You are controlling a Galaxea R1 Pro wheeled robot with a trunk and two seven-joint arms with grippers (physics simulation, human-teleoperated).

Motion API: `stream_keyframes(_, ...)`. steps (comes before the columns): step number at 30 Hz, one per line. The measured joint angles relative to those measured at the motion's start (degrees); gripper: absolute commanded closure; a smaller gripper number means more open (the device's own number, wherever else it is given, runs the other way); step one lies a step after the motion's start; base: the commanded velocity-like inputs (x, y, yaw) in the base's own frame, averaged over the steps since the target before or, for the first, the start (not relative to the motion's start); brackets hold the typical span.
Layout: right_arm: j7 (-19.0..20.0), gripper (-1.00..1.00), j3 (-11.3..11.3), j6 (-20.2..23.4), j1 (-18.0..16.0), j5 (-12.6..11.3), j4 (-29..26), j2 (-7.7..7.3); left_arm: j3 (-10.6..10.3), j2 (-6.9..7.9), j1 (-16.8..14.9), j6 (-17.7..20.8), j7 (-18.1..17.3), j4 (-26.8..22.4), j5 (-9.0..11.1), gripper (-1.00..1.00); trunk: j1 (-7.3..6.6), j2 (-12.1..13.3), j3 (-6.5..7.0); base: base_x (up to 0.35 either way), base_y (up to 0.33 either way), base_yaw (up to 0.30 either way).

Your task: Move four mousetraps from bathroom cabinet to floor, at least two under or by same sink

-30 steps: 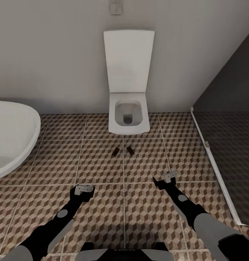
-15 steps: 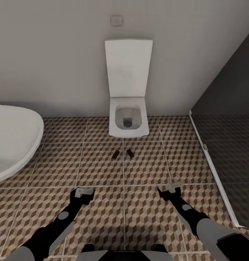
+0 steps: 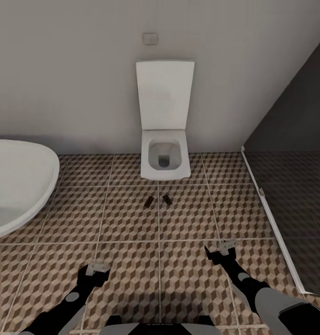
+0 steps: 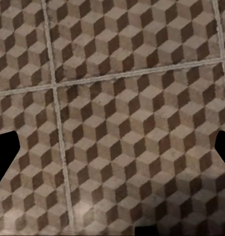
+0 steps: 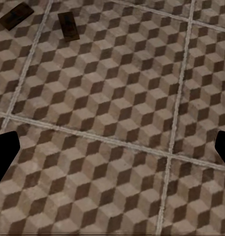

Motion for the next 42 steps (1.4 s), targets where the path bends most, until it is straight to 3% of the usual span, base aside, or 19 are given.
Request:
stream_keyframes(7,-1.2,-1.00,-0.1,-0.4,2.1,-0.1,0.1,-0.06,0.0,0.16,3.7,-4.3,0.0,3.1,0.0,-1.00,-1.54,2.8,1.80,0.000,0.000,0.000)
stream_keyframes(18,-1.8,-1.00,-0.2,-2.9,5.0,-0.4,0.1,-0.09,0.1,0.43,8.9,-6.9,0.0,5.3,0.0,-1.00,-3.96,7.2,4.65,0.000,0.000,0.000)
stream_keyframes(21,-2.0,-1.00,-0.2,-3.3,5.5,-1.3,0.1,-0.05,0.1,0.41,9.5,-8.5,0.0,6.9,0.0,-1.00,-4.61,8.4,5.42,0.000,0.000,0.000)
stream_keyframes(26,-2.2,-1.00,-0.2,-3.7,6.0,-3.7,0.2,0.04,0.1,0.33,9.9,-15.6,0.0,9.7,0.1,-1.00,-5.71,10.4,6.72,0.000,0.000,0.000)
stream_keyframes(27,-2.2,-1.00,-0.2,-3.8,6.2,-4.2,0.2,0.04,0.1,0.29,9.9,-18.7,0.0,10.8,0.2,-1.00,-5.93,10.8,6.97,0.000,0.000,0.000)
stream_keyframes(31,-2.2,-1.00,-0.2,-3.9,6.5,-4.8,0.2,0.01,0.1,0.08,10.0,-23.5,0.0,13.4,0.2,-1.00,-6.81,12.4,8.01,0.000,0.000,0.000)
stream_keyframes(42,-2.3,-1.00,-0.2,-3.9,7.3,-5.2,0.2,-0.08,0.1,-0.32,10.0,-27.2,0.0,16.2,0.2,-1.00,-9.23,16.9,10.85,0.000,0.000,0.000)
